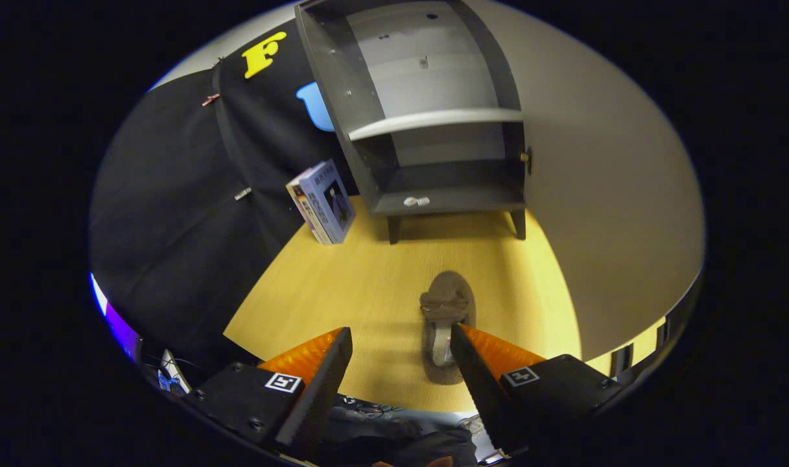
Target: Open the shoe cabinet door, grab the shoes and put them into the shoe cabinet, then close the shoe cabinet door.
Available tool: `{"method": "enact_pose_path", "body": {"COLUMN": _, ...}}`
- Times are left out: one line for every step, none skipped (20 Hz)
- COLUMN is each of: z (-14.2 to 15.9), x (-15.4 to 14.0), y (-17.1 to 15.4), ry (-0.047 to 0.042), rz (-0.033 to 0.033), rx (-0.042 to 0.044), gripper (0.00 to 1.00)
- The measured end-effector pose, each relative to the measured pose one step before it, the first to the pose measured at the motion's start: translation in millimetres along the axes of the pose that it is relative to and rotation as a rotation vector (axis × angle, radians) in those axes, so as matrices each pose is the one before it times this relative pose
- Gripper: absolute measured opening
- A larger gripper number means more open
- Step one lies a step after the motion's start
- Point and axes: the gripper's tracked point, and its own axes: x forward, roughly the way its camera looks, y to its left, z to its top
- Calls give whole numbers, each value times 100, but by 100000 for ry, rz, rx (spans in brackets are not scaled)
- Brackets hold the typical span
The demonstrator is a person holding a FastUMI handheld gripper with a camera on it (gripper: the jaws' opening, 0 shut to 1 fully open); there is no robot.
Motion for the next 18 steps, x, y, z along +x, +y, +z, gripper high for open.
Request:
{"method": "enact_pose_path", "body": {"z": -1005, "x": 1684, "y": -248, "ry": 2029, "rz": -479, "rx": 1189, "gripper": 97}}
{"method": "enact_pose_path", "body": {"z": -1053, "x": 1636, "y": -478, "ry": 2471, "rz": -1054, "rx": 1547, "gripper": 96}}
{"method": "enact_pose_path", "body": {"z": -634, "x": 1739, "y": -344, "ry": 1569, "rz": -720, "rx": 1660, "gripper": 97}}
{"method": "enact_pose_path", "body": {"z": -581, "x": 1638, "y": -317, "ry": 1310, "rz": -638, "rx": 869, "gripper": 96}}
{"method": "enact_pose_path", "body": {"z": -554, "x": 1782, "y": -458, "ry": 578, "rz": -1310, "rx": 154, "gripper": 96}}
{"method": "enact_pose_path", "body": {"z": -268, "x": 1460, "y": -609, "ry": 489, "rz": -1948, "rx": -142, "gripper": 97}}
{"method": "enact_pose_path", "body": {"z": -254, "x": 1550, "y": -302, "ry": -216, "rz": -1067, "rx": 363, "gripper": 96}}
{"method": "enact_pose_path", "body": {"z": 167, "x": 1344, "y": -164, "ry": -1016, "rz": -1227, "rx": 872, "gripper": 97}}
{"method": "enact_pose_path", "body": {"z": 345, "x": 1498, "y": 21, "ry": -1754, "rz": -1079, "rx": 615, "gripper": 89}}
{"method": "enact_pose_path", "body": {"z": 555, "x": 1163, "y": 39, "ry": -2745, "rz": -1182, "rx": -639, "gripper": 81}}
{"method": "enact_pose_path", "body": {"z": 589, "x": 1092, "y": -209, "ry": -2524, "rz": -1458, "rx": -916, "gripper": 78}}
{"method": "enact_pose_path", "body": {"z": 676, "x": 1083, "y": -68, "ry": -2786, "rz": -1493, "rx": -190, "gripper": 74}}
{"method": "enact_pose_path", "body": {"z": 633, "x": 979, "y": -285, "ry": -2396, "rz": -2803, "rx": 449, "gripper": 73}}
{"method": "enact_pose_path", "body": {"z": 320, "x": 539, "y": -519, "ry": -1319, "rz": -4054, "rx": 214, "gripper": 72}}
{"method": "enact_pose_path", "body": {"z": 526, "x": 671, "y": -971, "ry": -1645, "rz": -4332, "rx": 92, "gripper": 54}}
{"method": "enact_pose_path", "body": {"z": 307, "x": -2, "y": -148, "ry": 154, "rz": -280, "rx": 2818, "gripper": 36}}
{"method": "enact_pose_path", "body": {"z": -3, "x": -27, "y": 347, "ry": 550, "rz": 1345, "rx": 3041, "gripper": 17}}
{"method": "enact_pose_path", "body": {"z": 52, "x": 121, "y": 175, "ry": 338, "rz": 1191, "rx": -127, "gripper": 17}}
